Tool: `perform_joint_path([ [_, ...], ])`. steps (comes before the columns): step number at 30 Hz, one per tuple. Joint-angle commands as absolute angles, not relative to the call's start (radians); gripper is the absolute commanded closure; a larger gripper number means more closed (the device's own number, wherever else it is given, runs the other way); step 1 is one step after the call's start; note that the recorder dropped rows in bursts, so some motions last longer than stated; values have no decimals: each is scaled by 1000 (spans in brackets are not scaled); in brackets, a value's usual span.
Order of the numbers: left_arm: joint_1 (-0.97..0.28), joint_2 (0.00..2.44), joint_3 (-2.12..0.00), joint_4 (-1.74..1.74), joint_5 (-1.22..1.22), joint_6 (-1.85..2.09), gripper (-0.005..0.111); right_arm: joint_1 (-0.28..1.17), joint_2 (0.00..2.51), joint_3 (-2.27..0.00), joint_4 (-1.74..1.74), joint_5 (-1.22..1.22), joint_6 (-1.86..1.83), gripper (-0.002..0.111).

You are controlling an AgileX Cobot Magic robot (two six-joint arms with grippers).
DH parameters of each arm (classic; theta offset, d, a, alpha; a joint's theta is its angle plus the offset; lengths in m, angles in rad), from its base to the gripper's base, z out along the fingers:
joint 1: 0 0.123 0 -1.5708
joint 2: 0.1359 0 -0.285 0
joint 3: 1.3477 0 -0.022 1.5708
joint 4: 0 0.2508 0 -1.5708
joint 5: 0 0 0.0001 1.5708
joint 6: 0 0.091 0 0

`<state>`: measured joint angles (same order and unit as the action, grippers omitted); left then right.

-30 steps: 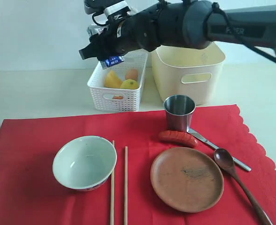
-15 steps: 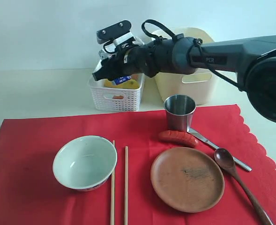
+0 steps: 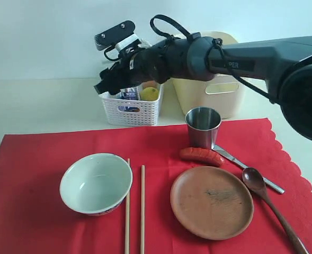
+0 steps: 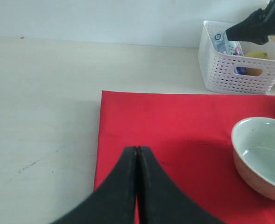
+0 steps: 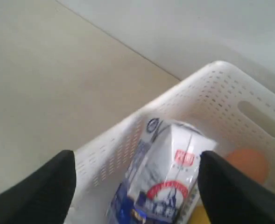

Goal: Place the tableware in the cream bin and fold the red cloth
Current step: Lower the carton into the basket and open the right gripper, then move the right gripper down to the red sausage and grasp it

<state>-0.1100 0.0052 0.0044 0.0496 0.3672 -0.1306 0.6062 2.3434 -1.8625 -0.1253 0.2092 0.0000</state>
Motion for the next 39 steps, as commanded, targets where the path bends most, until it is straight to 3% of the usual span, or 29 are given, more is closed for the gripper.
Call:
perform_joint_path([
  [1, -109, 0, 0, 43, 357, -135, 107, 605, 2289, -1873, -40, 334, 12, 39],
  [2, -109, 0, 0, 43, 357, -135, 107, 605, 2271, -1873, -7, 374, 12, 40],
  [4, -109, 0, 0, 43, 357, -135, 107, 605, 2214, -1873, 51, 482, 12, 56],
  [7, -109, 0, 0, 43, 357, -135, 107, 605, 2099, -1868, 49, 676, 30, 94],
  [9, -109, 0, 0, 43, 357, -135, 107, 605, 2031, -1823, 45, 726, 28, 108],
  [24, -109, 0, 0, 43, 357, -135, 107, 605, 1368, -1076, 41, 532, -58, 108],
  [34, -109, 0, 0, 43, 357, -135, 107, 605, 1277, -965, -13, 508, -58, 108],
  [39, -109, 0, 0, 43, 357, -135, 107, 590, 1319, -965, -112, 616, -30, 108],
])
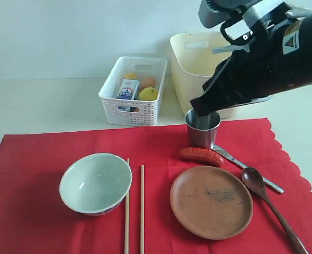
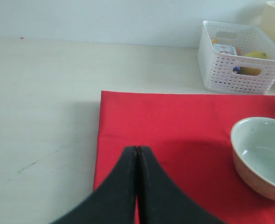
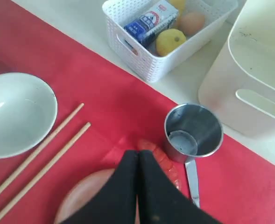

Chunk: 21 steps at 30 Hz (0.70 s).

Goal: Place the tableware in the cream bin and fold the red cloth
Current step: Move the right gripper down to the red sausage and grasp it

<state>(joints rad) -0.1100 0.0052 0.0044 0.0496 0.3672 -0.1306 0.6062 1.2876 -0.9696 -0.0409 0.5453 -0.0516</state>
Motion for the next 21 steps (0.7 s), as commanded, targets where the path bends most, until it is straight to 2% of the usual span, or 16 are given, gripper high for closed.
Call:
perform_joint_path([
  [1, -109, 0, 0, 43, 357, -135, 107, 579, 1328, -965, -114, 627, -24, 108],
  [4, -109, 0, 0, 43, 357, -135, 107, 524, 1402, -967, -114, 651, -24, 107],
  [6, -109, 0, 0, 43, 357, -135, 107, 507, 1468, -993, -103, 685, -24, 101],
  [8, -109, 0, 0, 43, 357, -135, 107, 503, 1537, -1010, -71, 708, -36, 92],
  [13, -109, 0, 0, 43, 357, -135, 107, 503, 1692, -1015, -49, 664, -59, 60],
  [16, -109, 0, 0, 43, 357, -135, 107, 501, 1734, -1015, -49, 605, -59, 50],
  [18, -109, 0, 0, 43, 357, -135, 107, 485, 1764, -1017, -28, 559, -59, 45],
  [21, -109, 0, 0, 43, 357, -135, 107, 449, 1805, -1036, 8, 537, -59, 44],
])
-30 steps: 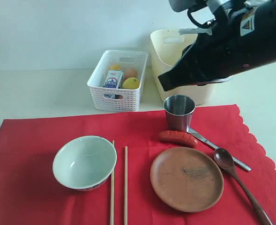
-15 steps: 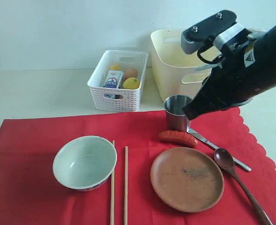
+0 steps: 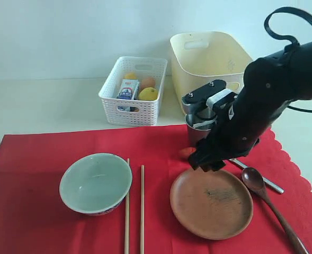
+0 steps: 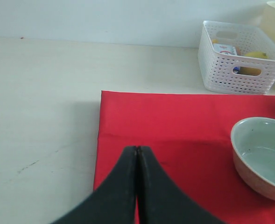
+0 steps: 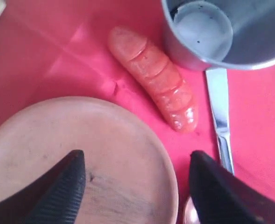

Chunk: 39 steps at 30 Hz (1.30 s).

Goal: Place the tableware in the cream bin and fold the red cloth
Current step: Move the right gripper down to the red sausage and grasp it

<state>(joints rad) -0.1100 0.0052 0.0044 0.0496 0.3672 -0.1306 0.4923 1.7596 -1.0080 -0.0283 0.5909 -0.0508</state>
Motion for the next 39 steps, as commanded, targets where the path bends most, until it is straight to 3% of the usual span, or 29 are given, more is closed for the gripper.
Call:
perform_joint_path([
  [1, -109, 0, 0, 43, 357, -135, 107, 439, 1815, -1044, 13, 536, -59, 44],
  [19, -109, 0, 0, 43, 357, -135, 107, 420, 1988, -1134, 58, 490, -133, 45],
  [27, -109, 0, 0, 43, 357, -135, 107, 420, 2012, -1134, 58, 453, -131, 69],
  [34, -109, 0, 0, 43, 357, -135, 107, 420, 2015, -1134, 58, 456, -131, 108],
  [39, -109, 0, 0, 43, 357, -135, 107, 420, 2011, -1134, 63, 498, -147, 108],
])
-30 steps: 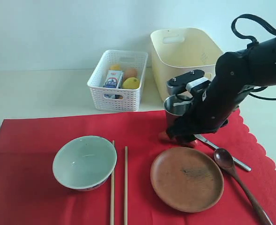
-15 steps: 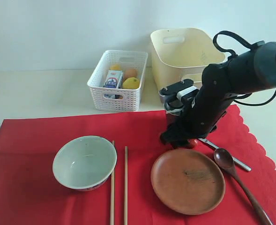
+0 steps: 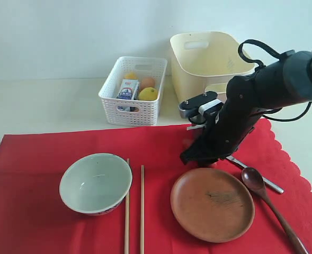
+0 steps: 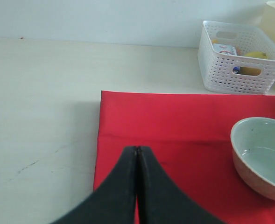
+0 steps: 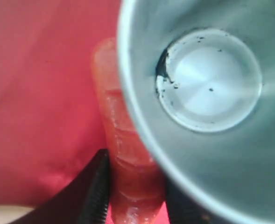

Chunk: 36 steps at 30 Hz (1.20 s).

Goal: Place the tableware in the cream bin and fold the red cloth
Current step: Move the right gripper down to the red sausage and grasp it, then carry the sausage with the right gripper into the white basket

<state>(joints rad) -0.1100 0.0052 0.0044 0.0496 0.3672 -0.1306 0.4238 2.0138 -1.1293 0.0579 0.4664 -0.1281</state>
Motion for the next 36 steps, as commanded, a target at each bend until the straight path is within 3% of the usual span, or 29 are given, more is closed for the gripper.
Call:
perform_joint_path([
  [1, -109, 0, 0, 43, 357, -135, 107, 420, 2007, -1134, 70, 508, -154, 108],
  [12, -109, 0, 0, 43, 357, -135, 107, 463, 1912, -1134, 434, 573, -471, 108],
  [20, -109, 0, 0, 43, 357, -135, 107, 524, 1861, -1162, 511, 456, -477, 108],
  [29, -109, 0, 0, 43, 357, -135, 107, 524, 1879, -1381, 513, 462, -477, 108],
  [36, -109, 0, 0, 43, 357, -135, 107, 515, 2042, -1668, 441, 519, -434, 108],
])
